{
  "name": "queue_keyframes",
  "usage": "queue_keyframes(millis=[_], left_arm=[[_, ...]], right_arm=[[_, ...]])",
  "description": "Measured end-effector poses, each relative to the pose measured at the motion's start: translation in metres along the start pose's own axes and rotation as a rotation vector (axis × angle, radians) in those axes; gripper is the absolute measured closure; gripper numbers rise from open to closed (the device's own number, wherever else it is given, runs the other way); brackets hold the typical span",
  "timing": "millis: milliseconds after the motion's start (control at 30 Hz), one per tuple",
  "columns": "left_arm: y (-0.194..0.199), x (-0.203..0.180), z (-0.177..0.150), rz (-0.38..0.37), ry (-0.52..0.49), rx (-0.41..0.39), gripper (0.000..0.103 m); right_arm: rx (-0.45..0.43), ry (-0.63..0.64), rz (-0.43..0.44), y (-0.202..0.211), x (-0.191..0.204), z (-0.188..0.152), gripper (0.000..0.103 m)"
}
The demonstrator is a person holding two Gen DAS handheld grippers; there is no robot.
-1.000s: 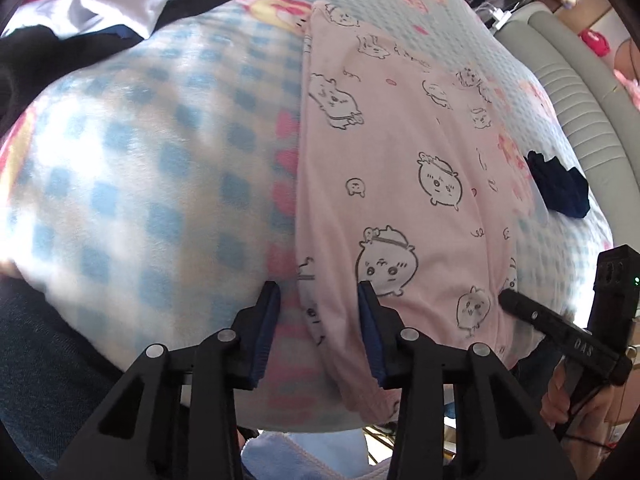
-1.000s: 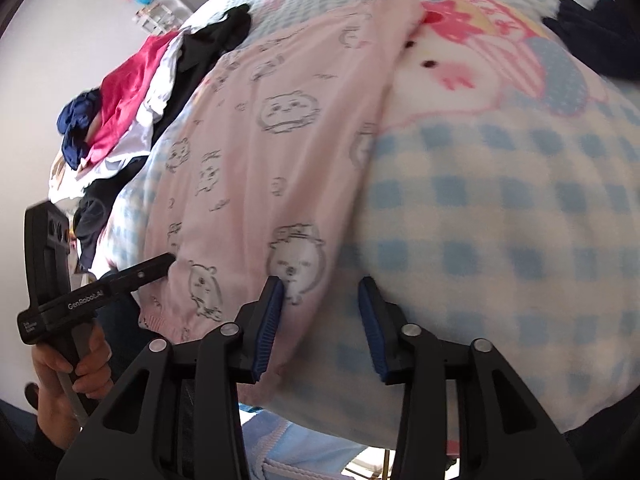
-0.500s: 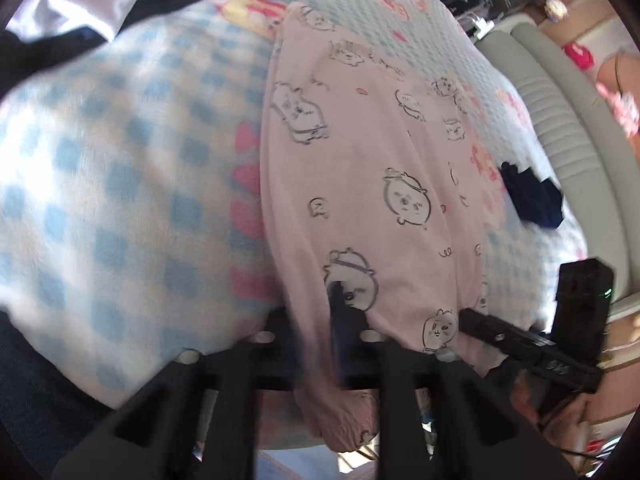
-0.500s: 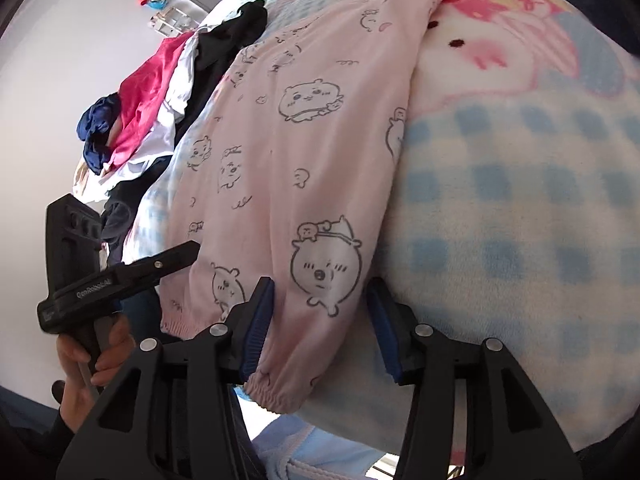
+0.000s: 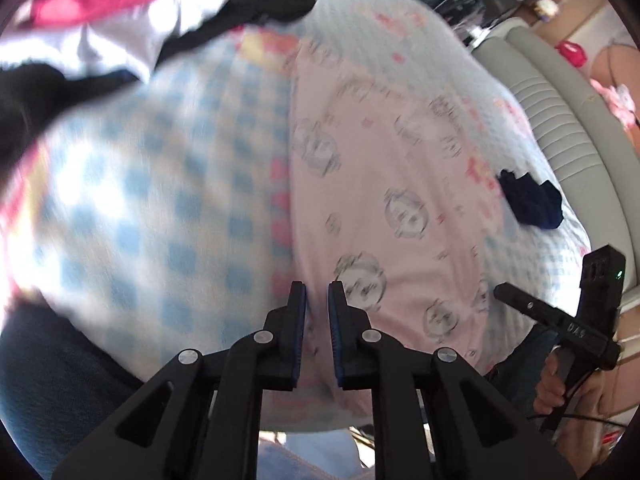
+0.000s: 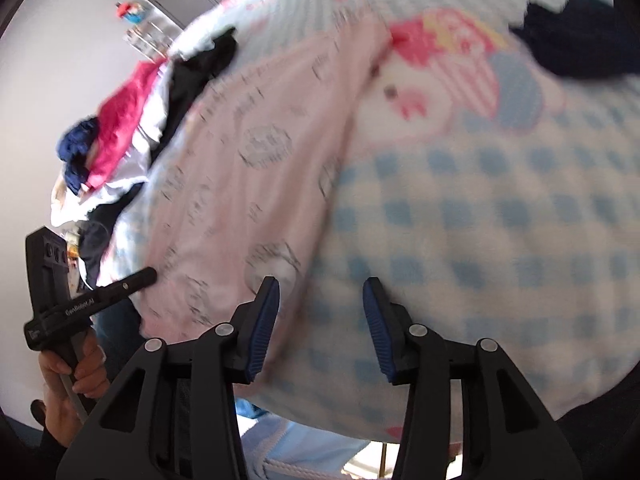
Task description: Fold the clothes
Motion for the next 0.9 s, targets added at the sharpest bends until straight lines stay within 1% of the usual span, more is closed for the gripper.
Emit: queue_keyframes(millis=[33, 67, 100, 133, 167, 233, 267, 300, 333, 367, 400, 433, 500, 600, 633, 733, 767, 833, 867, 900], left_arm=[[0.004, -0.003, 0.002, -0.007, -0.016, -0.017, 0.086], [0.006, -0.007, 0.005, -0.018, -0.032, -0.029, 0.078], [0.005, -0.013, 0.009, -0.034, -0.047, -0.032, 0.071], [0.001, -0.02, 0.012, -0.049, -0.064, -0.031, 0.061], [-0.005, -0.027, 0.014, -0.052, -0.083, -0.019, 0.06], [-0.021, -0.035, 0.015, -0.018, -0.118, 0.021, 0.06], [-0.034, -0.038, 0.014, 0.044, -0.142, 0.046, 0.06], [-0.043, -0.036, 0.012, 0.131, -0.165, 0.064, 0.061], [-0.046, -0.03, 0.01, 0.181, -0.164, 0.074, 0.067], [-0.047, -0.022, 0.01, 0.185, -0.138, 0.082, 0.071], [-0.045, -0.014, 0.01, 0.177, -0.109, 0.083, 0.072], [-0.037, -0.007, 0.011, 0.147, -0.076, 0.072, 0.074], [-0.024, 0.005, 0.013, 0.098, -0.019, 0.051, 0.074], [-0.013, 0.001, 0.015, 0.091, -0.023, 0.012, 0.072], [-0.014, -0.005, 0.014, 0.068, -0.025, 0.005, 0.071], [-0.017, -0.022, 0.011, 0.001, -0.031, -0.015, 0.07], [-0.021, -0.027, 0.008, -0.008, -0.042, -0.01, 0.069], [-0.036, -0.036, 0.0, 0.029, -0.091, 0.044, 0.069], [-0.043, -0.035, -0.004, 0.062, -0.106, 0.07, 0.069], [-0.047, -0.033, -0.008, 0.085, -0.112, 0.088, 0.069]], right_arm=[[-0.027, 0.002, 0.016, 0.005, 0.003, 0.004, 0.058], [-0.027, 0.016, 0.017, 0.003, 0.008, 0.006, 0.058], [-0.026, 0.029, 0.018, 0.002, 0.012, 0.009, 0.058], [-0.026, 0.043, 0.02, 0.001, 0.016, 0.012, 0.058], [-0.025, 0.056, 0.021, -0.001, 0.02, 0.014, 0.058], [0.011, 0.079, 0.022, -0.016, 0.027, 0.011, 0.058], [0.023, 0.084, 0.01, -0.024, 0.025, 0.006, 0.058], [0.036, 0.089, -0.001, -0.033, 0.024, 0.002, 0.057], [0.047, 0.094, -0.011, -0.042, 0.022, -0.002, 0.059], [0.035, 0.086, 0.003, -0.045, 0.017, -0.006, 0.06], [0.026, 0.061, 0.036, -0.042, 0.01, -0.008, 0.061], [0.024, 0.036, 0.048, -0.039, 0.004, -0.009, 0.062], [0.003, 0.033, 0.023, -0.028, -0.002, -0.009, 0.062], [-0.03, 0.029, -0.014, -0.012, -0.012, -0.01, 0.06], [-0.04, 0.027, -0.026, -0.006, -0.015, -0.01, 0.06], [-0.059, 0.01, -0.024, -0.002, -0.016, -0.009, 0.06], [-0.061, 0.027, -0.025, -0.004, -0.009, -0.007, 0.059], [-0.051, 0.073, -0.002, -0.007, 0.003, -0.006, 0.056], [-0.041, 0.099, 0.01, -0.009, 0.01, -0.006, 0.055], [-0.018, 0.122, -0.021, -0.016, 0.013, -0.008, 0.054]])
Point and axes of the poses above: each gripper's, at about its wrist camera, not at the fingertips, and y roughly against the way its jaws point, x to its left, z to its top, the point moved 1 cm from there along -y, roughly the way its jaws point, and after that the axes turned 6 degrees about -z, right-handed, at the moved point
